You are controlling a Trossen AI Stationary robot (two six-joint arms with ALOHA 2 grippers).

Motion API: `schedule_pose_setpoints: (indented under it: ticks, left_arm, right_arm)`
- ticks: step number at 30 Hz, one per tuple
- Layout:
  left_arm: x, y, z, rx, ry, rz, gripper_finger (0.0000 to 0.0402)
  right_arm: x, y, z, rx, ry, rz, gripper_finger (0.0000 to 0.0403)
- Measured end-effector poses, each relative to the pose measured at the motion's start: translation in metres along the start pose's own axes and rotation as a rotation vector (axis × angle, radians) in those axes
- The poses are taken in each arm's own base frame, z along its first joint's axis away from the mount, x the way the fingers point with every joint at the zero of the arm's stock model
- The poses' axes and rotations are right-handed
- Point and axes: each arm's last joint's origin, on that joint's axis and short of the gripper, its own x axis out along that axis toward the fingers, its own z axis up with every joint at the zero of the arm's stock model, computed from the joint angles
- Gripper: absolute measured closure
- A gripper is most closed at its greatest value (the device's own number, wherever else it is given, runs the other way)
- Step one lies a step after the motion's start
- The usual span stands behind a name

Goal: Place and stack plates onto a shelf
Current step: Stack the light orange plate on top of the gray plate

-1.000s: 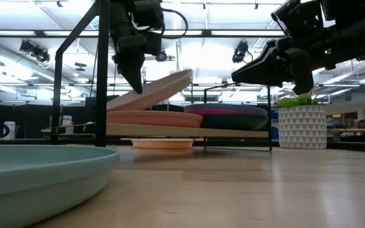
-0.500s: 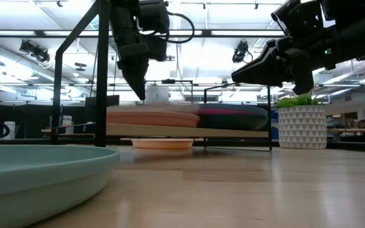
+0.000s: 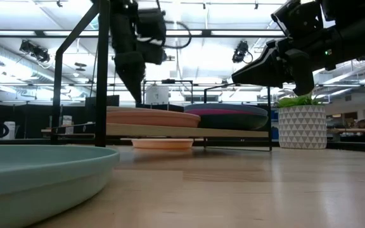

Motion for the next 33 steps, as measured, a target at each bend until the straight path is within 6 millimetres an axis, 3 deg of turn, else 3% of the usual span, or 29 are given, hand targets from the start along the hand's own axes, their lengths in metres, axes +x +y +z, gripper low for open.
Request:
schedule_pose_setpoints:
  ticks: [8,14,17,25,30,33]
  left_arm:
    - [0.030,0.020,-0.033,-0.101,0.088,-0.076,0.0292]
    - [0.023,0.026,-0.036,-0.115,0.035,-0.100,0.0292]
    - [0.024,0.033,-0.037,-0.111,0.033,-0.031,0.0292]
    - [0.039,0.081,-0.045,-0.190,-0.152,0.113,0.0292]
    - [0.045,0.116,-0.056,-0.384,-0.340,0.189,0.0292]
    - [0.048,0.125,-0.062,-0.479,-0.406,0.200,0.0292]
  right_arm:
    - [-0.001,0.001,-0.004,-0.007,0.017,0.007,0.0325]
    - [-0.001,0.001,-0.004,0.010,0.015,0.006,0.0325]
    - [-0.001,0.001,-0.004,0.016,0.014,0.007,0.0325]
    - [-0.002,0.002,-0.003,0.020,0.006,0.030,0.0325]
    - [-0.003,0.003,-0.002,0.058,-0.005,0.037,0.0325]
    - [-0.003,0.002,-0.001,0.083,-0.016,0.032,0.0325]
